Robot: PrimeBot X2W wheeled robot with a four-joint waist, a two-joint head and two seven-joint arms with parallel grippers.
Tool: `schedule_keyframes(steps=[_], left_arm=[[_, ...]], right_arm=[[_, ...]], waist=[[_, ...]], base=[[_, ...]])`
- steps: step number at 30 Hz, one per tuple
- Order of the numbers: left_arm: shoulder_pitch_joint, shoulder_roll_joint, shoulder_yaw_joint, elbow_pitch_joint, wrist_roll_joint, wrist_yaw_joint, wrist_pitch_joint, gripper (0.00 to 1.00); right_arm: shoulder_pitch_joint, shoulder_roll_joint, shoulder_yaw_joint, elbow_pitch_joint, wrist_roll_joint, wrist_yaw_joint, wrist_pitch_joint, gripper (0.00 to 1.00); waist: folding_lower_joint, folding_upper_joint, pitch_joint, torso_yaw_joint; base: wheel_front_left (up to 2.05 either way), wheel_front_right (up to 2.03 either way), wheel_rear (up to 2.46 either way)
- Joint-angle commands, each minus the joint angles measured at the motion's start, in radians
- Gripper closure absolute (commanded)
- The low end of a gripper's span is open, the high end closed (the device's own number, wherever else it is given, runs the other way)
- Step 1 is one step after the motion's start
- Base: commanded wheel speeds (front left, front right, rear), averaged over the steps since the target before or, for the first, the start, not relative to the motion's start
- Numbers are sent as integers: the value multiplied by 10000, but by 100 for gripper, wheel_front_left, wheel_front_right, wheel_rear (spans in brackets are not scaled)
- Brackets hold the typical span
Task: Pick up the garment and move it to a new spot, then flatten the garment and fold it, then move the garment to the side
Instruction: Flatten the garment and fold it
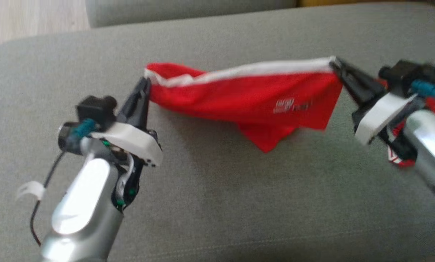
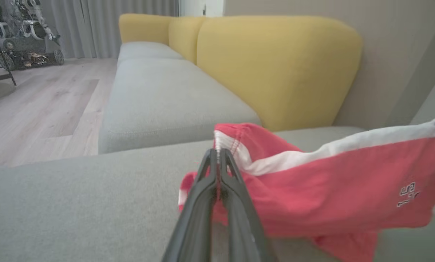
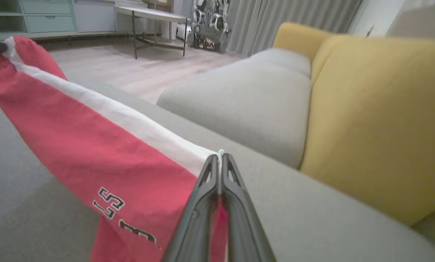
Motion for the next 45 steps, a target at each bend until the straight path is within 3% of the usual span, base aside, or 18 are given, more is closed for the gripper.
schedule_keyframes(steps=[1,11,19,24,34,40,45], left_arm=[[-355,129,513,-508,-130,62,-92,100],[-479,367,1206,-3134,-771,511,794,100],[-335,1064,1303,-5662,-460,1071,2171,100],[-754,1579,1331,-6134,-291,1093,3106,100],[-3457,1414,1429,-3572,-477,662,3527,100],[-6741,805,1481,-364,-70,423,2319,100],[-8170,434,1731,1238,-86,414,1306,100]], right_arm=[[-316,-269,-303,-237,-290,-9,-169,100],[-252,32,-3525,-2039,-3522,-9,-243,100],[819,-159,-5245,-4677,-4317,-9,1428,100],[970,-228,-5762,-5913,-4345,-9,2368,100],[-1604,53,-5046,-4526,-3332,-9,2633,100],[-5139,376,-3747,-1694,-3233,-9,1718,100],[-6588,878,-3714,-69,-3427,-9,591,100]], waist=[[0,0,-322,-152],[0,0,-1529,-375],[0,0,-1828,-465],[0,0,-1544,-564],[0,0,429,-632],[0,0,2273,-519],[0,0,2825,-471]], base=[[0,0,0],[0,0,0],[0,0,0],[0,0,0],[0,0,0],[0,0,0],[0,0,0]])
